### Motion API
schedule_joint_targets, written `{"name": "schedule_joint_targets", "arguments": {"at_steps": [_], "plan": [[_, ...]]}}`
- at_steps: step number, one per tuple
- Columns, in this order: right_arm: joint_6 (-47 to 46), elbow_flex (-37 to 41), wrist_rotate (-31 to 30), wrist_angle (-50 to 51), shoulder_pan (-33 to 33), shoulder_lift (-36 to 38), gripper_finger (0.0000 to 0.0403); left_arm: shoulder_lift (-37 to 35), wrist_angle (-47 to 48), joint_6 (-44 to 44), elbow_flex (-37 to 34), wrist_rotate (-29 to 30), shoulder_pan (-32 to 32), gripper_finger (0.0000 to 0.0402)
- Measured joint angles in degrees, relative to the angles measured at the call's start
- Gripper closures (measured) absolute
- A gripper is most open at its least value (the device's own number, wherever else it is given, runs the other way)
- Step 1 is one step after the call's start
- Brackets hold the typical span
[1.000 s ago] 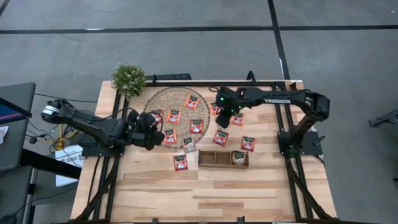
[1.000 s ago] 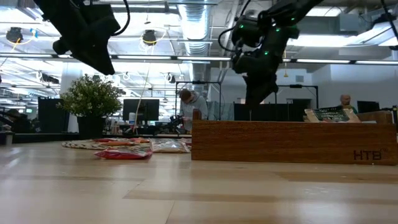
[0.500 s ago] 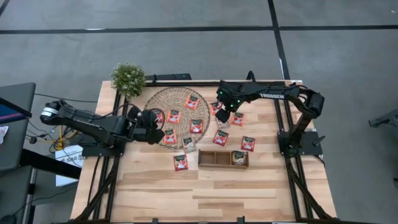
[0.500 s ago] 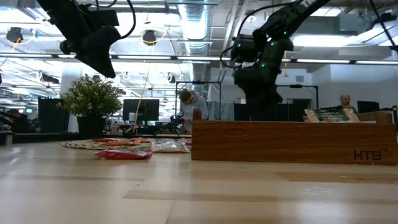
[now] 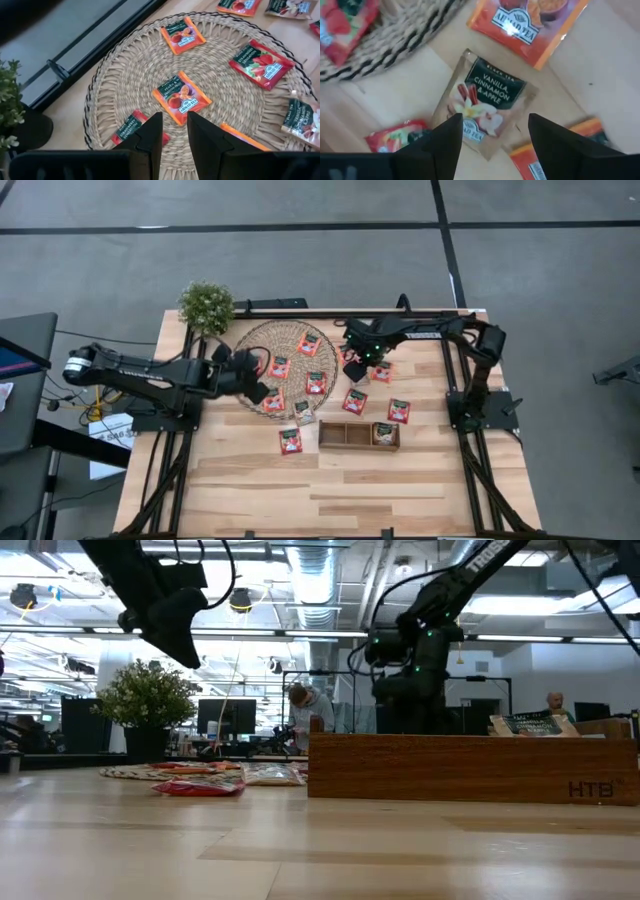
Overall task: Pick & Place Tea
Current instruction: Put the top brown tea bag into the right slot of the wooden organizer
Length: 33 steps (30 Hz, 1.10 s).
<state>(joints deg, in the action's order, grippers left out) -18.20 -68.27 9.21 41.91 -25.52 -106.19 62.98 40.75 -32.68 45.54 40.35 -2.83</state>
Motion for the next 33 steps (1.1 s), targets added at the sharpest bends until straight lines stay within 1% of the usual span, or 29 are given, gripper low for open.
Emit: {"name": "schedule_joint_targets", "arguments": {"at_steps": [7,11,19,33], "plan": [[-0.9,-1.6,-0.2,-0.4,-0.9,-1.1,0.0183,0.0,-1.1,2.3,0.0,-2.0,1.7,0.0319],[-1.4,-3.1,-0.2,-0.4,-2.0,-1.1,0.0182,0.0,-1.7,3.6,0.0,-2.2,2.3,0.0319],[-4.7,-3.1,0.0,1.2,-2.5,-1.1,0.0182,0.0,-1.9,3.8,0.0,-2.2,2.3,0.0319],[-17.9,-3.0,3.8,0.9,-2.8,-1.1,0.0182,0.0,-2.0,3.9,0.0,-2.2,2.3,0.0319]]}}
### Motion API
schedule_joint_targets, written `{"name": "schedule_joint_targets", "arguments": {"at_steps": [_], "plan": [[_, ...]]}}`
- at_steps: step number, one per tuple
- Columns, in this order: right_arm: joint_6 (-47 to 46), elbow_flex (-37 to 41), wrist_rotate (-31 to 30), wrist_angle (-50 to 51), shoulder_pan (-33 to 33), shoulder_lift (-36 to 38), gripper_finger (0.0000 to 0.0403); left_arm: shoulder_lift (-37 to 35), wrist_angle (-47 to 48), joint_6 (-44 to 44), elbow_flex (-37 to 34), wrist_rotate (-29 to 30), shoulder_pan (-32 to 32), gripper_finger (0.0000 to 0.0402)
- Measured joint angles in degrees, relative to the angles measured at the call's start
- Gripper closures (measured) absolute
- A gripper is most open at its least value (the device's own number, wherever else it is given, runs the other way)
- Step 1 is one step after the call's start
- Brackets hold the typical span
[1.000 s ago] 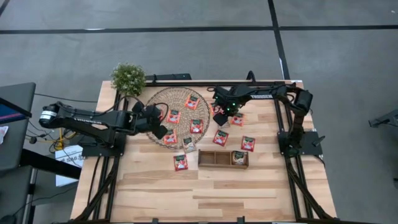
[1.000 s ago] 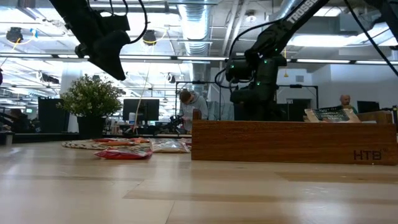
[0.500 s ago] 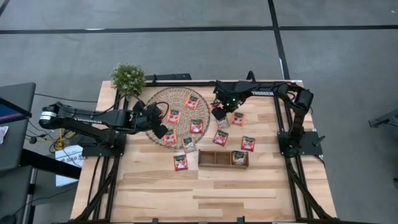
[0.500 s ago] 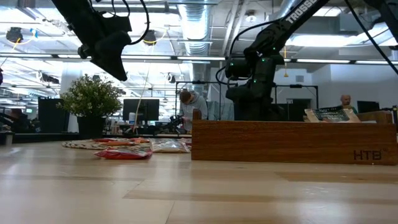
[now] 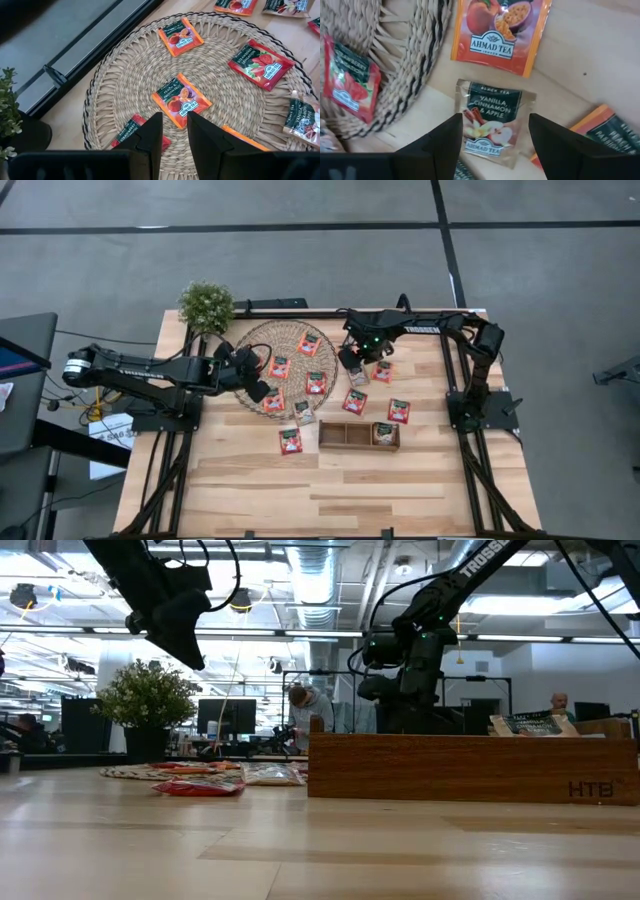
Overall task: Pick & Place Tea
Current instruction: Put the top brown tea bag into the right slot of the wooden organizer
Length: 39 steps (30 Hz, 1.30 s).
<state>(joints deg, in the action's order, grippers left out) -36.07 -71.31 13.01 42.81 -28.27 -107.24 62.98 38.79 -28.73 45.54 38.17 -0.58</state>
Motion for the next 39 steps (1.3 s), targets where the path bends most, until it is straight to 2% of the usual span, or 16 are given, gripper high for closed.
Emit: {"name": "schedule_joint_targets", "arguments": {"at_steps": [10,15,25,36,39], "plan": [[-8.7,0.0,5.0,0.1,-1.9,0.0,0.0182,0.0,-2.8,1.5,0.0,0.0,0.0,0.0319],[-9.6,0.0,6.5,0.1,-1.8,0.0,0.0182,0.0,-3.5,1.4,0.0,0.0,0.0,0.0319],[-4.1,0.0,8.6,0.1,-1.3,0.0,0.0182,0.0,-3.4,1.4,0.0,0.0,0.0,0.0319],[-2.9,0.0,9.3,-10.4,0.4,0.0,0.0182,0.0,-3.4,2.6,0.0,0.0,0.0,0.0319],[-2.5,-0.7,11.0,-10.1,0.9,0.0,0.0182,0.0,-3.4,2.6,0.0,0.0,0.0,0.0319]]}}
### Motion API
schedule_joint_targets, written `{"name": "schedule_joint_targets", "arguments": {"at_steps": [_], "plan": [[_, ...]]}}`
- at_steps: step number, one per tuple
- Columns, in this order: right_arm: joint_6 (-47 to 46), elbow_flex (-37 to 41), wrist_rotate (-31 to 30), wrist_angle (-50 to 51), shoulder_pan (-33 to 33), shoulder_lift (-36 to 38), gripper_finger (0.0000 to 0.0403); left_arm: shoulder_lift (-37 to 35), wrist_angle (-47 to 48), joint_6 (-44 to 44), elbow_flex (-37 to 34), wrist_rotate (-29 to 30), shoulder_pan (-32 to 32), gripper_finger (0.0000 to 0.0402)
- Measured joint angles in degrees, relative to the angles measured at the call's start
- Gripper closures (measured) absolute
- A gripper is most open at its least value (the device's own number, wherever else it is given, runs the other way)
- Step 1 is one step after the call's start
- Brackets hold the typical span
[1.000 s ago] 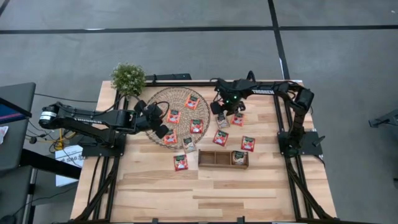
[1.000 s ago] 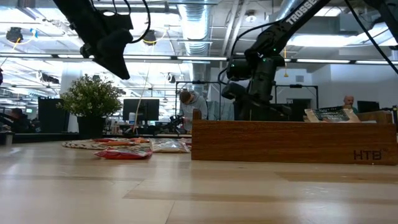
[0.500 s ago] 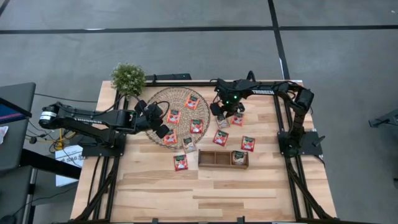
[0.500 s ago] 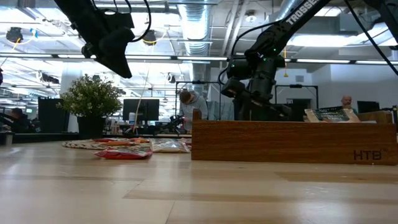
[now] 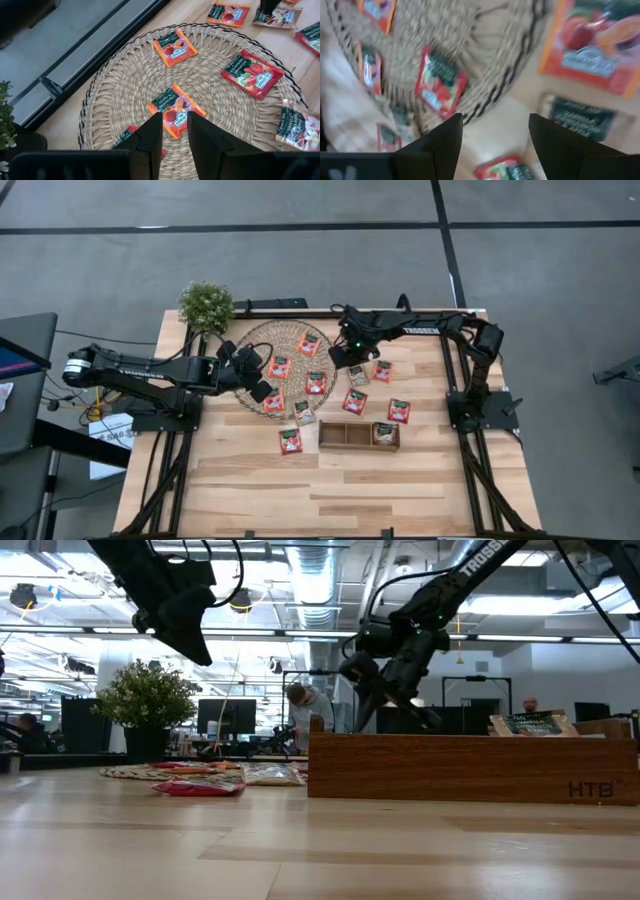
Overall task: Pick & Place Tea
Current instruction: Put the top brown tea bag into the right slot of the wooden organizer
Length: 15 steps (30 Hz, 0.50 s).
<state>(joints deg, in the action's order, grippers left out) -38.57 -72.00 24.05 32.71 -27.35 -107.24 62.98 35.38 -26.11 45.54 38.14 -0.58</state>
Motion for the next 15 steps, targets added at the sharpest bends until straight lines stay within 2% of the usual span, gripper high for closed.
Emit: {"name": "schedule_joint_targets", "arguments": {"at_steps": [2,5,7,10,15], "plan": [[2.6,-2.4,-2.5,4.7,0.5,0.0,0.0182,0.0,0.0,0.0,0.0,-0.4,0.0,0.0319],[5.5,-7.1,-14.1,16.8,1.9,0.0,0.0182,0.0,0.0,0.0,0.0,-0.6,0.0,0.0319],[6.4,-9.4,-19.5,21.9,2.7,0.0,0.0182,0.0,0.0,0.0,0.0,-0.6,0.0,0.0319],[6.4,-11.6,-20.6,25.4,2.8,0.0,0.0182,0.0,-0.1,1.1,0.0,-0.6,0.0,0.0319],[4.7,-12.8,-16.8,27.4,1.7,-2.9,0.0182,0.0,-0.4,1.2,0.0,-0.8,0.0,0.0319]]}}
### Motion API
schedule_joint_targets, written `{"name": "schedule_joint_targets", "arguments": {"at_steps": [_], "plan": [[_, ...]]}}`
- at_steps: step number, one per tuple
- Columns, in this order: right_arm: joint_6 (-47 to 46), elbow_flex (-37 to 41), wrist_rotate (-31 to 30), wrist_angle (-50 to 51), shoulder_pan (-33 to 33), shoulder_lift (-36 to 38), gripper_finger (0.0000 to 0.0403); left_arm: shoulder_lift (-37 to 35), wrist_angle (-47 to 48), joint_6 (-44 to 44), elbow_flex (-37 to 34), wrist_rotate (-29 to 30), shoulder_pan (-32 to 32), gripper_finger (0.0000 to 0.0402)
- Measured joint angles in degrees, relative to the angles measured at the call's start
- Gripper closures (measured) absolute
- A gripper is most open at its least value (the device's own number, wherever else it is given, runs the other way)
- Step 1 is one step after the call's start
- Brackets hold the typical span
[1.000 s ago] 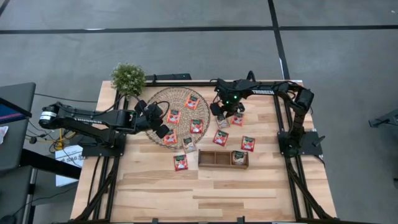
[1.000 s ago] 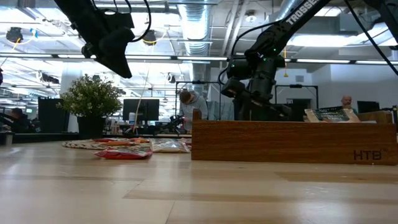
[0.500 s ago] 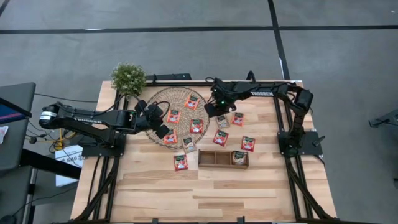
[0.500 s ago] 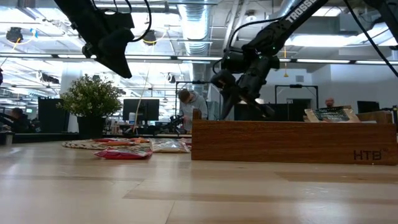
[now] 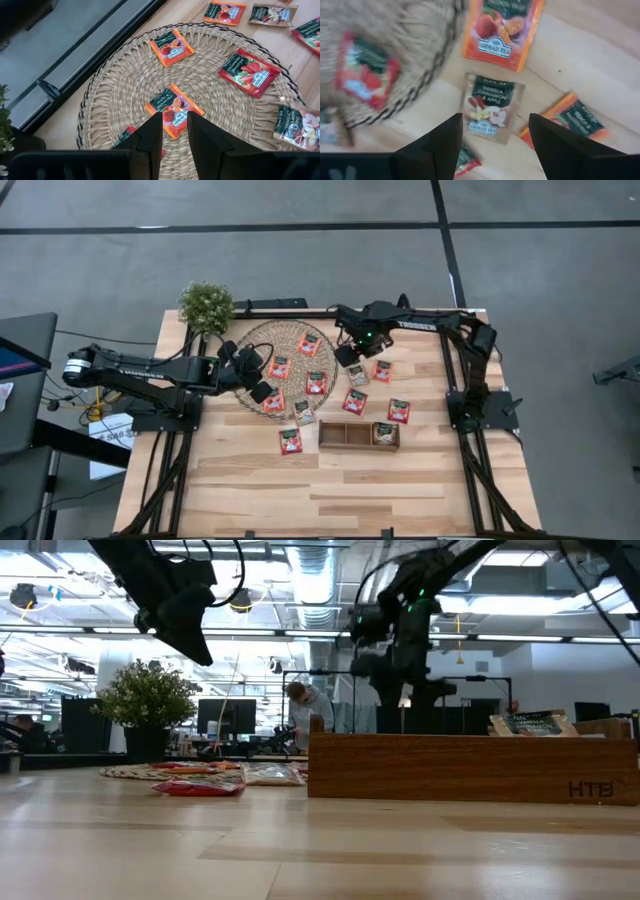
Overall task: Pick & Place Tea
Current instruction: Put the top brown tea bag into the right slot of the wooden organizer
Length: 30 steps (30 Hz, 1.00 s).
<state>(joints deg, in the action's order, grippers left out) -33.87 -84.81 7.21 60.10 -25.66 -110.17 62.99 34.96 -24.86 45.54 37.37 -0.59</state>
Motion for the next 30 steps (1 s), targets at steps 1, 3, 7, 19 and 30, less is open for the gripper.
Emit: {"name": "schedule_joint_targets", "arguments": {"at_steps": [1,3,7,19,30], "plan": [[0.0,-0.7,0.1,2.2,-0.3,-1.3,0.0182,0.0,0.0,0.0,0.0,-0.3,0.0,0.0319],[0.6,-3.5,0.3,3.9,-0.4,-4.4,0.0182,0.0,0.0,0.0,0.0,-0.9,0.0,0.0319],[3.0,-11.3,0.1,9.8,-0.3,-11.8,0.0182,0.0,0.0,0.0,0.0,-1.9,0.0,0.0319],[5.4,-21.2,-4.7,18.7,1.2,-19.7,0.0182,0.0,0.0,0.0,0.0,-5.6,0.0,0.0319],[4.7,-21.2,-10.1,16.0,3.1,-19.6,0.0182,0.0,0.0,0.0,0.0,-5.6,0.0,0.0319]]}}
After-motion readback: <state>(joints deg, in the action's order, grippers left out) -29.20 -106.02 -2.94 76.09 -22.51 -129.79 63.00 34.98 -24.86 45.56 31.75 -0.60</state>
